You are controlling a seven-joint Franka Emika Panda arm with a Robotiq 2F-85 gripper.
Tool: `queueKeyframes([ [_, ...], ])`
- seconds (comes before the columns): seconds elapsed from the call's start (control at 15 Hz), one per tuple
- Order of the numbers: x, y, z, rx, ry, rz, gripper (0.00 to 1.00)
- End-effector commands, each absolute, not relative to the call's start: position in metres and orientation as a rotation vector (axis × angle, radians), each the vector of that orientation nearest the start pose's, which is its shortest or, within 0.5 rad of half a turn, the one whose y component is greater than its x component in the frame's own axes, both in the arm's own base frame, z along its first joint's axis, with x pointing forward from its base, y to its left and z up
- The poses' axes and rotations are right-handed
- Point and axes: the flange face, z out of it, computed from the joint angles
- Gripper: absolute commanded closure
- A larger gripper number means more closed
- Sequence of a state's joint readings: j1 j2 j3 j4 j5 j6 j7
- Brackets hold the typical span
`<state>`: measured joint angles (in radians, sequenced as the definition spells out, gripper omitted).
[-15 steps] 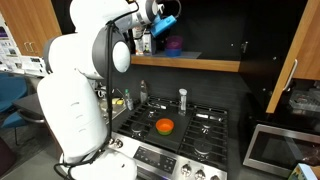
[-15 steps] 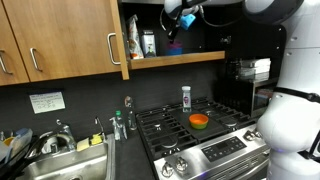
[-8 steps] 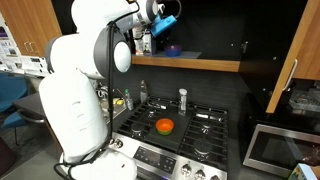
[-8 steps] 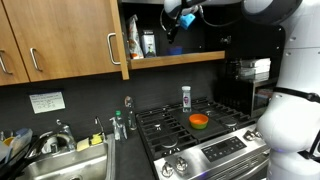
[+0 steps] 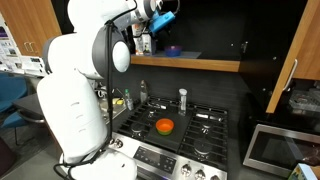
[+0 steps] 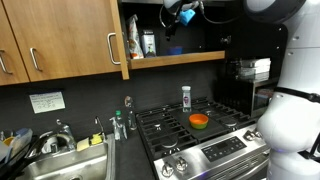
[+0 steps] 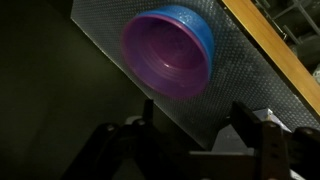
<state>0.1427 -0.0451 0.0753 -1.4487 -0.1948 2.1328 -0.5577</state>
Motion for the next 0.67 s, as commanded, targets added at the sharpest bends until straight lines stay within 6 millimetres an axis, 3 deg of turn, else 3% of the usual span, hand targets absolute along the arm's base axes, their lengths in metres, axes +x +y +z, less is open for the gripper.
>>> queueKeyframes([
  [0.0,0.526,0.118,0.792,-3.021,-1.28,-1.135,0.0],
  [0.27,0.487,0.115,0.792,-3.047,-1.28,-1.08,0.0],
  [0.6,0.441,0.118,0.758,-3.046,-1.321,-1.0,0.0],
])
